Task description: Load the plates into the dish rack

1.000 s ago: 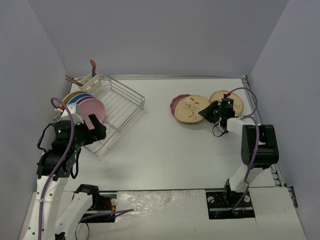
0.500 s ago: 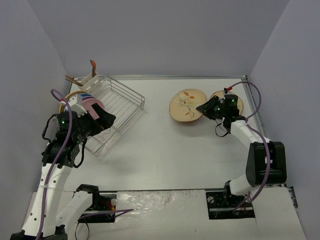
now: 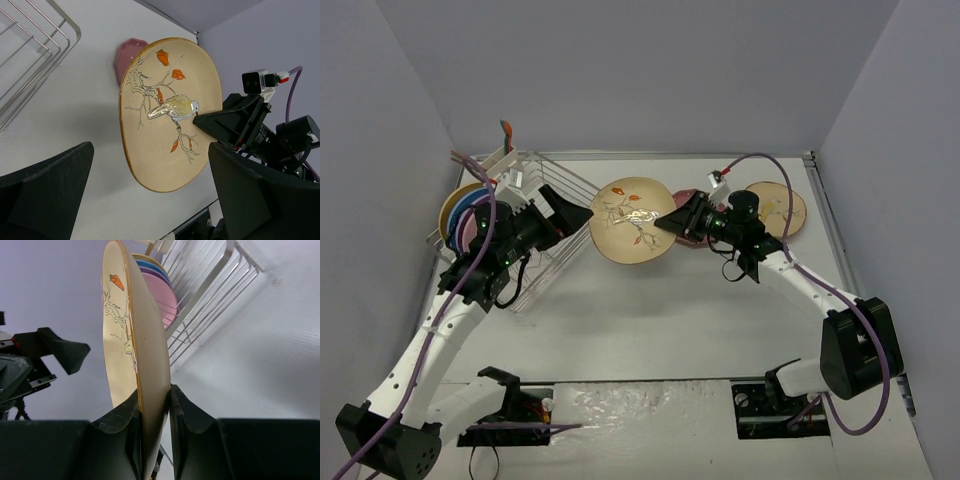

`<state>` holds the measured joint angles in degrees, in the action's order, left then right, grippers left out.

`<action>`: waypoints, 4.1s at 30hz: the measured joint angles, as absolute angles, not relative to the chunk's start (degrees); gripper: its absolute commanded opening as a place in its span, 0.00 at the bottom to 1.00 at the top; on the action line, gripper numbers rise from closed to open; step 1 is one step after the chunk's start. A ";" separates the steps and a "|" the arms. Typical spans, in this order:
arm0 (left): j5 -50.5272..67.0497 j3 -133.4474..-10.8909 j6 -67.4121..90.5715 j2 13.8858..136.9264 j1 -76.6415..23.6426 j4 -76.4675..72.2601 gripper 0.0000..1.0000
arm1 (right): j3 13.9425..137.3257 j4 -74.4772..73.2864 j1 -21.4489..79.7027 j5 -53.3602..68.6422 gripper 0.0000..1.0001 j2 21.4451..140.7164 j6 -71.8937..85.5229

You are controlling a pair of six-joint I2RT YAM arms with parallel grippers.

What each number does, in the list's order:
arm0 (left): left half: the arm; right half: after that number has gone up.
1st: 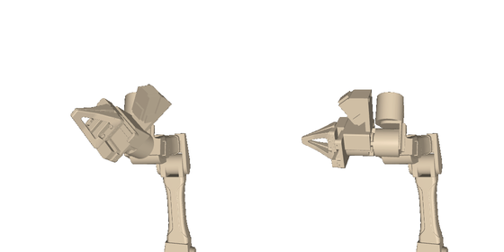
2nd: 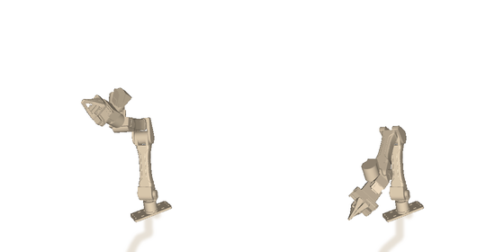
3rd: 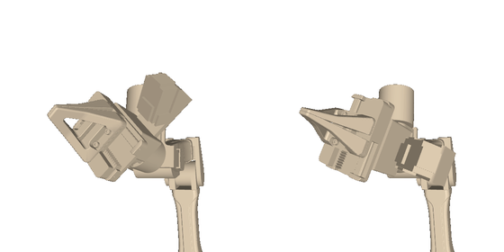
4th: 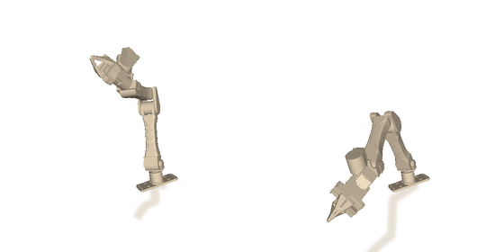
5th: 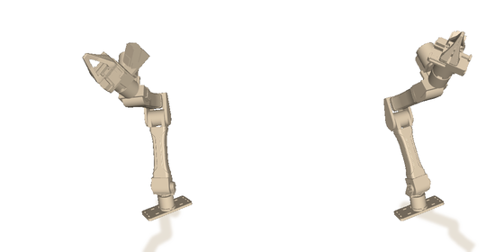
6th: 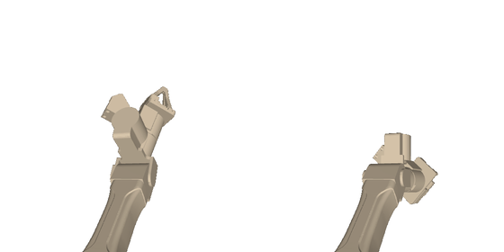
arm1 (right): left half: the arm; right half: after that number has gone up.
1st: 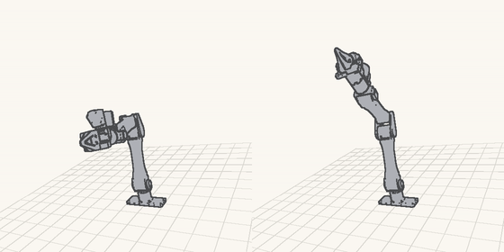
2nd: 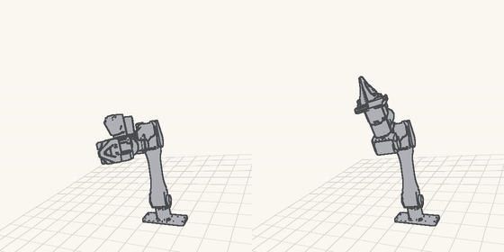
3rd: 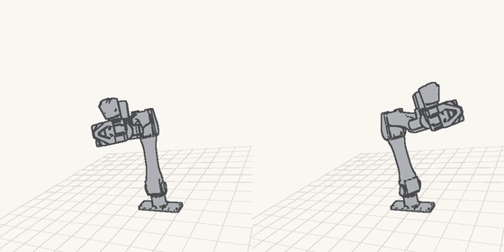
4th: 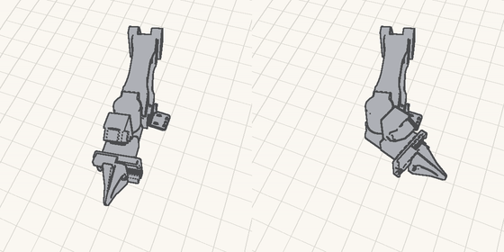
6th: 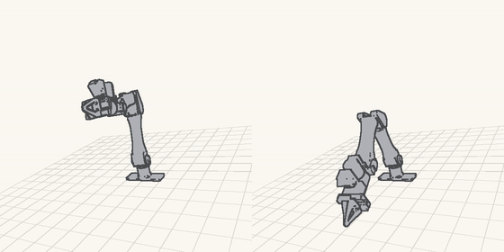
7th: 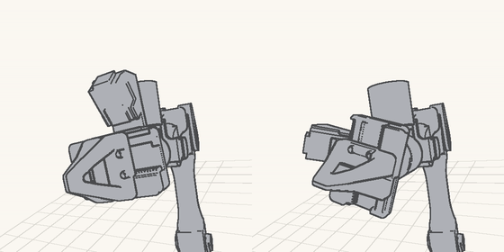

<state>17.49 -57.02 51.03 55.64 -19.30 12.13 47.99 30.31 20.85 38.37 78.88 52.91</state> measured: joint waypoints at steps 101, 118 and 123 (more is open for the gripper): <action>6.81 -84.71 -42.44 79.14 -0.34 42.81 0.00 | 51.00 8.41 10.09 38.41 1.00 66.57 30.26; 9.32 -76.50 -40.19 82.35 2.18 39.66 0.00 | 50.14 8.17 10.09 38.66 1.00 66.57 29.85; 9.50 -75.25 -39.47 82.43 2.66 38.85 0.08 | 49.91 7.93 10.09 38.83 1.00 66.57 29.84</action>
<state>9.50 -75.25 -39.47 82.43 2.66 38.85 49.91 7.93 10.09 38.83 66.57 29.84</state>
